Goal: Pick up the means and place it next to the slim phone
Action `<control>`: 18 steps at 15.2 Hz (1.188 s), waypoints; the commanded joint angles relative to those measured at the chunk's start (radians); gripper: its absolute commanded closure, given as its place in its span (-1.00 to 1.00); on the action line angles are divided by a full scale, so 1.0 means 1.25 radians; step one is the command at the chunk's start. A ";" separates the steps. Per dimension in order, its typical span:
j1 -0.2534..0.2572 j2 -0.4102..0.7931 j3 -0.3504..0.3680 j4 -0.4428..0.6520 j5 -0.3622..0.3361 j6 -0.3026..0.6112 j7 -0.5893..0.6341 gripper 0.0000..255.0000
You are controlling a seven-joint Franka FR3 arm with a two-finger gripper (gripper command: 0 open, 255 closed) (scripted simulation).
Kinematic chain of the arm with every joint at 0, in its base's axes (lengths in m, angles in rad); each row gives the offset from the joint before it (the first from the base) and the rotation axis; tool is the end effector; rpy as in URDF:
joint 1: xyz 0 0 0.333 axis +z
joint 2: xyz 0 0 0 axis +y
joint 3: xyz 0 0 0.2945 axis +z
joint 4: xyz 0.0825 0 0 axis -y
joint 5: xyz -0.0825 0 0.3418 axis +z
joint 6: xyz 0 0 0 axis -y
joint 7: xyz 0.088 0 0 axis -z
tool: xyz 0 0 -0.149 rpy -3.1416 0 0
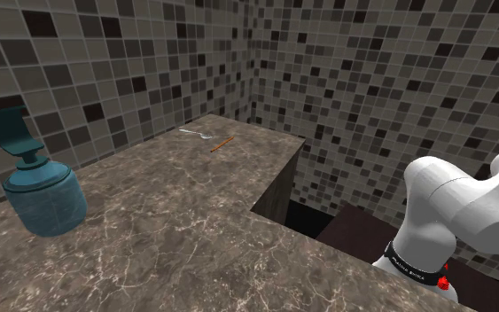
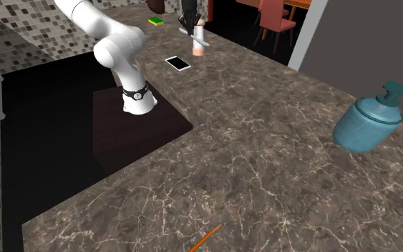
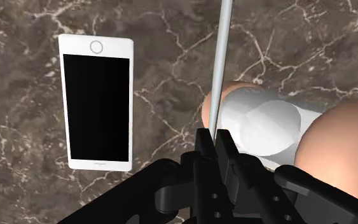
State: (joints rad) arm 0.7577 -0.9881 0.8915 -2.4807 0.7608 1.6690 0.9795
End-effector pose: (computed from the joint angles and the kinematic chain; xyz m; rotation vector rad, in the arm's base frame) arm -0.1271 0.3275 0.4118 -3.1033 -0.4286 0.0775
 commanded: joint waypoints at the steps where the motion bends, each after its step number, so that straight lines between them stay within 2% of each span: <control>1: -0.005 0.016 0.042 0.034 0.019 -0.002 0.040 1.00; 5: -0.027 0.042 0.121 0.115 0.050 0.001 0.115 1.00; 10: -0.076 0.073 0.217 0.223 0.078 0.004 0.198 1.00; 18: -0.083 0.066 0.278 0.170 0.122 0.070 0.179 1.00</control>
State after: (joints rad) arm 0.6562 -0.9055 1.2277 -2.2592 0.9051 1.7440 1.2074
